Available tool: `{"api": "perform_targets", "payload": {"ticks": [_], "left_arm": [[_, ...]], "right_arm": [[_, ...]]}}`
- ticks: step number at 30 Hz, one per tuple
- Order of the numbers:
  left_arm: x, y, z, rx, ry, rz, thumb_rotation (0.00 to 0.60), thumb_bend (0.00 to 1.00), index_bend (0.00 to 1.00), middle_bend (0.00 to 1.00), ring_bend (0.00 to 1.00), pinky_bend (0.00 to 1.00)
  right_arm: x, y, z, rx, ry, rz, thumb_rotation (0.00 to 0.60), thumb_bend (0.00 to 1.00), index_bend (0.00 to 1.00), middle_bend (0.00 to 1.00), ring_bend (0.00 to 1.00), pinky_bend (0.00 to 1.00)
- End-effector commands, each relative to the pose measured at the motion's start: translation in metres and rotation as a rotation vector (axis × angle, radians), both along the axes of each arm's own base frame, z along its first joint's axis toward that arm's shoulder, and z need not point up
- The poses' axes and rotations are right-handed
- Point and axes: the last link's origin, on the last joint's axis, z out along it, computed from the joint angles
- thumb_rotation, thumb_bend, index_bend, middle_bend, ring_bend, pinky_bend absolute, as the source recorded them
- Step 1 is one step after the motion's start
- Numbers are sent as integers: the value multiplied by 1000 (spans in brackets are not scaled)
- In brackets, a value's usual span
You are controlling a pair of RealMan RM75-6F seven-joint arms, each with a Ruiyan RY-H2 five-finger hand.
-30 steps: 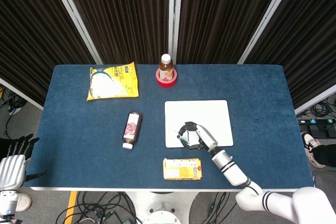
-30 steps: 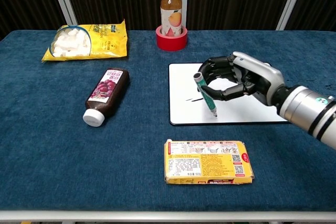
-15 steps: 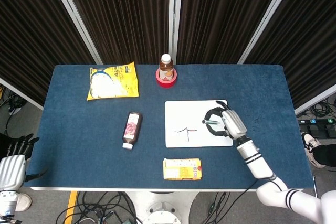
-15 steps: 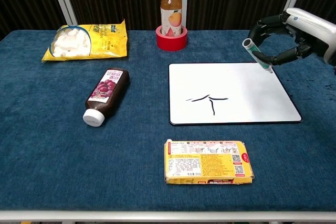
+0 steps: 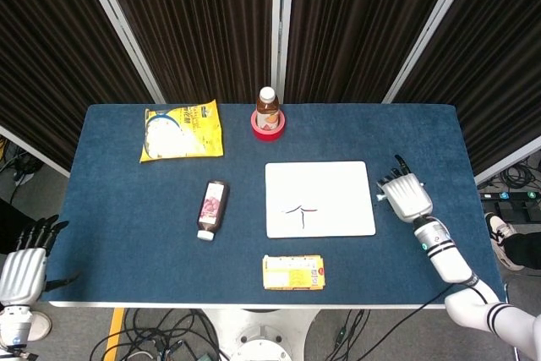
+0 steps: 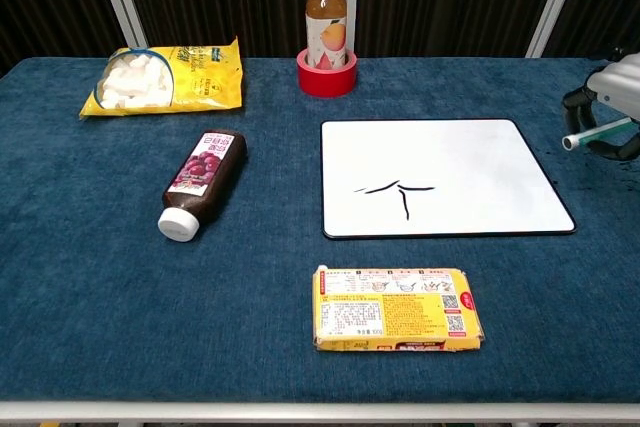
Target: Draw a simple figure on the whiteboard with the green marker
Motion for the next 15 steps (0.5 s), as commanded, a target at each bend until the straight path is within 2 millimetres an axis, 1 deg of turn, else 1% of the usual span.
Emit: {"api": "perform_targets", "payload": {"ticks": [1, 5, 10, 11, 13, 15], "left_arm": [[1, 1, -1, -3, 2, -1, 600, 103, 151, 55, 15, 0], [1, 1, -1, -7, 2, 2, 600, 103, 151, 55, 15, 0], [1, 0, 0, -6, 4, 7, 600, 103, 152, 55, 14, 0], [1, 0, 0, -6, 5, 9, 600, 103, 152, 55, 14, 0], [1, 0, 0, -6, 4, 9, 600, 104, 151, 55, 15, 0], [1, 0, 0, -6, 5, 6, 600, 104, 151, 55, 15, 0]], "right_arm": [[-16, 1, -14, 15, 83, -3, 600, 413, 641, 541, 245, 0], [-19, -2, -24, 18, 69, -9, 600, 408, 619, 522, 215, 0], [-22, -4, -33, 29, 66, -16, 600, 403, 535, 466, 164, 0], [-24, -3, -34, 33, 75, -22, 600, 404, 489, 439, 138, 0], [-28, -2, -35, 34, 95, -31, 600, 407, 380, 357, 53, 0], [-32, -1, -34, 29, 115, -37, 600, 409, 323, 295, 5, 0]]}}
